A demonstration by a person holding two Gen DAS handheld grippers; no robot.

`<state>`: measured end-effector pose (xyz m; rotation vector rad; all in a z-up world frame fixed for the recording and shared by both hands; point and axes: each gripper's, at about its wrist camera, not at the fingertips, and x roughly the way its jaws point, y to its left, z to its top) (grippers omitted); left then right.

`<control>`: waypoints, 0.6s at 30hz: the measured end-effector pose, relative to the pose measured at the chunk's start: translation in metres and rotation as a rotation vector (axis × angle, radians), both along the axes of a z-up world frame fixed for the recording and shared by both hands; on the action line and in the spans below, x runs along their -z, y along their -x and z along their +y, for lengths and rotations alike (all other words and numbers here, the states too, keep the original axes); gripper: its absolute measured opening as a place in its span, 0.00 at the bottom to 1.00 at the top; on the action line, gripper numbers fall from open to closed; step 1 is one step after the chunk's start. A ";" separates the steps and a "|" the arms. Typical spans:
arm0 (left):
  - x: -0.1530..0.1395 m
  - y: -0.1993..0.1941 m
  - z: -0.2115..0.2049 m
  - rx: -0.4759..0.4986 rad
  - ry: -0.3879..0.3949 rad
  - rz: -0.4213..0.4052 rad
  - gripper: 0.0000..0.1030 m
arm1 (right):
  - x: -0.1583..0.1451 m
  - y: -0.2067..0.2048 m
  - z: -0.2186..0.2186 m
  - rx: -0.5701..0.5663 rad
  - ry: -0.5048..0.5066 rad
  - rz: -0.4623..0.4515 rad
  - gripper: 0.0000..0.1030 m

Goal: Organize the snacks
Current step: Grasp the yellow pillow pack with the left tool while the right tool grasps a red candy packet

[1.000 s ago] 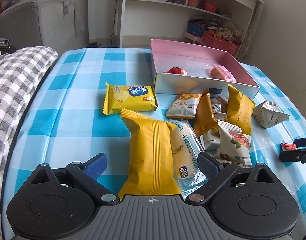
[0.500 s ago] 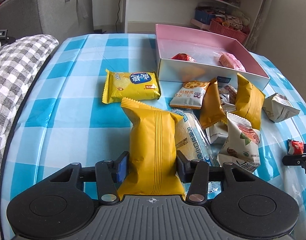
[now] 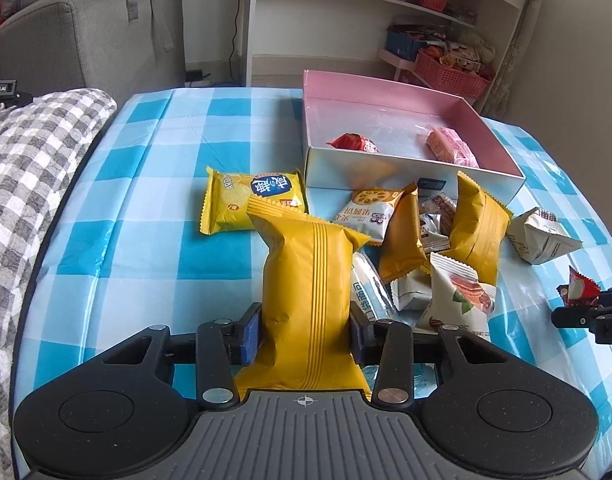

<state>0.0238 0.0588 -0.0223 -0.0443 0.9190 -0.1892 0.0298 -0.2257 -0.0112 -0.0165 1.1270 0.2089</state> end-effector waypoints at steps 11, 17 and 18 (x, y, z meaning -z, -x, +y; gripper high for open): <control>-0.019 -0.004 -0.002 0.004 0.037 -0.032 0.38 | -0.018 -0.012 0.011 0.005 -0.083 -0.005 0.34; -0.028 -0.010 -0.005 0.003 0.069 -0.047 0.38 | -0.031 -0.020 0.022 0.001 -0.132 -0.029 0.34; -0.030 -0.011 -0.005 0.001 0.076 -0.050 0.38 | -0.032 -0.022 0.023 0.005 -0.137 -0.032 0.34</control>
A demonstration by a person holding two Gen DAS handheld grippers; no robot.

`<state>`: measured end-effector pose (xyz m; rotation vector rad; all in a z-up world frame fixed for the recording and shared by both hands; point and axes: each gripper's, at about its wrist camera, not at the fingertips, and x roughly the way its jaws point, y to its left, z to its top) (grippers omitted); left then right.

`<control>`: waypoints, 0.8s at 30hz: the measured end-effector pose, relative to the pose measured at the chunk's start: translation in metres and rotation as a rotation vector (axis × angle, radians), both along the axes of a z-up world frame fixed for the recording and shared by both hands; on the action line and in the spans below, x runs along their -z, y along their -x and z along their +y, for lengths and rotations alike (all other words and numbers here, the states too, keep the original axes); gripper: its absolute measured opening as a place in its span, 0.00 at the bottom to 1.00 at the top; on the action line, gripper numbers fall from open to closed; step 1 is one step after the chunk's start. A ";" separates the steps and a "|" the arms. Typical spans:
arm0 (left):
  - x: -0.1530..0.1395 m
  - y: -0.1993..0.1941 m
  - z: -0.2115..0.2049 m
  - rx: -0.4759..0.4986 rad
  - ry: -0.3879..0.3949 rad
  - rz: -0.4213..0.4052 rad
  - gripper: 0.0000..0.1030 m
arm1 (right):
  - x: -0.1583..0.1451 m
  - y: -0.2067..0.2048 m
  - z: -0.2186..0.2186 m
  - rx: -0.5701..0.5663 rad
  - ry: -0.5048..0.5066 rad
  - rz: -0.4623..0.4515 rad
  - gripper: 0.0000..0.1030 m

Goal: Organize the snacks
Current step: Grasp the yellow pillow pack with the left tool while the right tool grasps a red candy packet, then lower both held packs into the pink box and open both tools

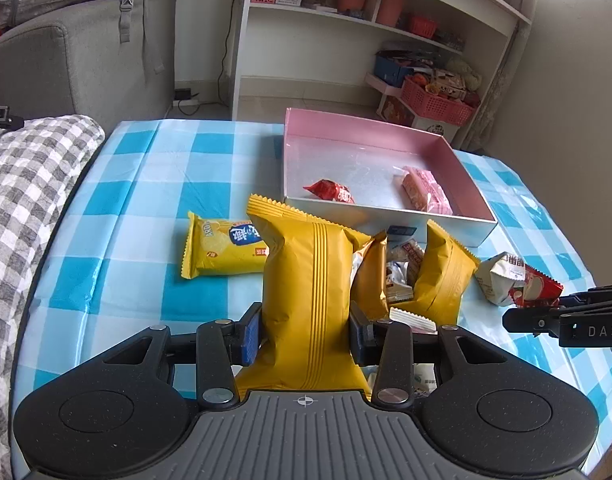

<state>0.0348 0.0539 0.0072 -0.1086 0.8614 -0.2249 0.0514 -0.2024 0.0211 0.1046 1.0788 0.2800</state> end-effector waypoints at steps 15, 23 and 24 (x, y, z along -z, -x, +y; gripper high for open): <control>-0.017 -0.030 -0.023 -0.003 0.072 -0.043 0.38 | -0.009 -0.045 -0.004 0.094 -0.145 -0.034 0.34; -0.015 -0.057 -0.038 -0.020 0.109 -0.041 0.38 | -0.003 -0.071 -0.014 0.143 -0.180 -0.061 0.34; -0.014 -0.060 -0.039 -0.022 0.114 -0.037 0.38 | -0.002 -0.074 -0.017 0.153 -0.182 -0.061 0.34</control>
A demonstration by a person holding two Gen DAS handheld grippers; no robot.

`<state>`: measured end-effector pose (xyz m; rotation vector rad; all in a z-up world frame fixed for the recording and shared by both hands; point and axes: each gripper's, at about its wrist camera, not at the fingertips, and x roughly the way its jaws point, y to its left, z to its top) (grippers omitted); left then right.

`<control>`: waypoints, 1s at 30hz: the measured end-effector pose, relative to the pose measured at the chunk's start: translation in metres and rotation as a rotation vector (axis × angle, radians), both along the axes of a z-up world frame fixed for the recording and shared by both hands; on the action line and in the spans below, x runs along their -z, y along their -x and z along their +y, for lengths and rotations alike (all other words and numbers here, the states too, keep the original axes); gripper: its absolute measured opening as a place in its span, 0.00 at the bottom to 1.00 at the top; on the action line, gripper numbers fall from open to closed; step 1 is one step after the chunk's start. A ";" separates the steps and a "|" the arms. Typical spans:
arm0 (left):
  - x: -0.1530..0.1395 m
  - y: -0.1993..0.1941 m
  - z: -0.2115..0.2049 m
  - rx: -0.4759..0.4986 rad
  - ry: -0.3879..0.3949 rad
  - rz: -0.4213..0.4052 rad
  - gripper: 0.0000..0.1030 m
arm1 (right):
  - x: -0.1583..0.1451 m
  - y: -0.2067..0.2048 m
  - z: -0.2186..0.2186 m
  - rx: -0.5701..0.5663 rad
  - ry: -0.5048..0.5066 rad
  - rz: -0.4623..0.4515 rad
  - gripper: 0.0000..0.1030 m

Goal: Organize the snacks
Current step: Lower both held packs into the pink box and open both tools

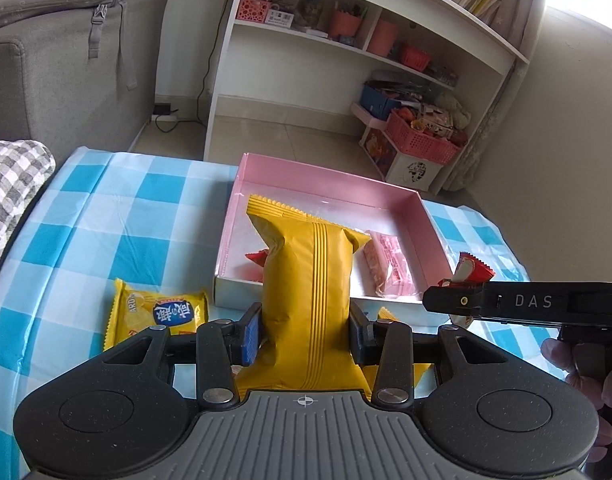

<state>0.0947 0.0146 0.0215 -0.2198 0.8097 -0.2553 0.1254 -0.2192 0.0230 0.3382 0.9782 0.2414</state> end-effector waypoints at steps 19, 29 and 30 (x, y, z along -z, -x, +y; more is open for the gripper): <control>0.017 -0.074 -0.044 -0.029 0.031 0.008 0.38 | 0.030 -0.070 -0.040 0.151 -0.163 0.058 0.34; 0.045 -0.097 -0.050 -0.054 0.005 0.009 0.39 | 0.037 -0.091 -0.031 0.097 -0.083 0.006 0.35; 0.048 -0.100 -0.049 -0.061 0.010 0.013 0.39 | 0.039 -0.092 -0.031 0.097 -0.081 0.005 0.35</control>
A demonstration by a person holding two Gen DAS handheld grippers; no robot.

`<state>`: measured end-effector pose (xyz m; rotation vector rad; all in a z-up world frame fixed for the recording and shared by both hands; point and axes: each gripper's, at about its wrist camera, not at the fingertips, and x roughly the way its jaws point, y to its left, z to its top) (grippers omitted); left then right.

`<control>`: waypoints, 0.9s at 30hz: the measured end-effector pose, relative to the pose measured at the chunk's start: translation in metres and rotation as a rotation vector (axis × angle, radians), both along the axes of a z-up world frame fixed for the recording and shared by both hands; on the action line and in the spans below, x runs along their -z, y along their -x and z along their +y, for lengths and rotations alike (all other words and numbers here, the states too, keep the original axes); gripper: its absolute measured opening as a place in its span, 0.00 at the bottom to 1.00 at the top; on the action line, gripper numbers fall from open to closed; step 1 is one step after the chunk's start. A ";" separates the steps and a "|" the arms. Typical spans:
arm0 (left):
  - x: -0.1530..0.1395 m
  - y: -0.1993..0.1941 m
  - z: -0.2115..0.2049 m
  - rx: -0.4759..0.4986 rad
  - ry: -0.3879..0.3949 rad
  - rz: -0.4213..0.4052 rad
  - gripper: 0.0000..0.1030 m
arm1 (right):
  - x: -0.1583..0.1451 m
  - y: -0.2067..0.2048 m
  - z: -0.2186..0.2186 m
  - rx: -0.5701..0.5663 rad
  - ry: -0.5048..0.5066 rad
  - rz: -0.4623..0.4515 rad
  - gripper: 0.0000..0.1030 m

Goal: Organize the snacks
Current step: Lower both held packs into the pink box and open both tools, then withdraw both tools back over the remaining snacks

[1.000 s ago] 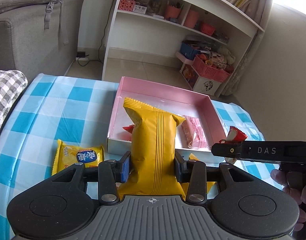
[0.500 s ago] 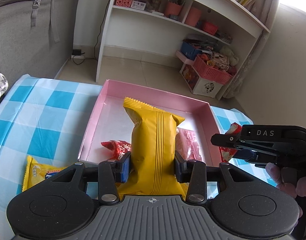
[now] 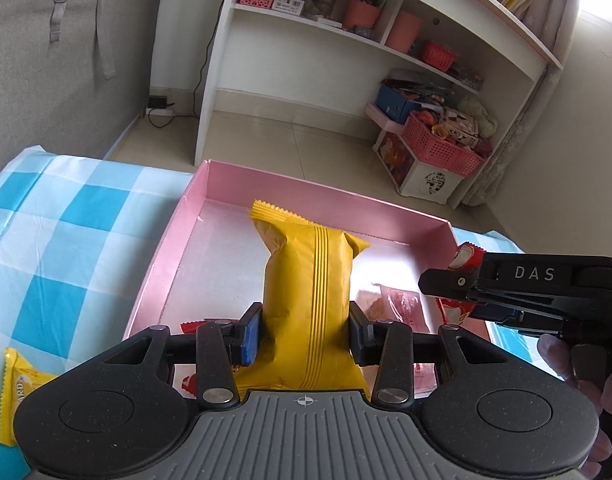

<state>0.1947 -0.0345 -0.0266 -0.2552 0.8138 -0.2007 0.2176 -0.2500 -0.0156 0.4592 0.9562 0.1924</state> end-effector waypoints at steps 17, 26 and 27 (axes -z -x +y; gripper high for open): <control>0.003 -0.002 -0.010 -0.002 -0.039 -0.040 0.71 | -0.017 0.004 -0.007 0.069 -0.011 -0.038 0.74; -0.017 0.029 0.004 -0.005 -0.054 -0.053 0.92 | -0.032 0.030 -0.015 0.102 0.028 0.003 0.86; -0.019 0.033 0.007 -0.004 -0.054 -0.051 0.92 | -0.034 0.033 -0.014 0.099 0.036 0.005 0.86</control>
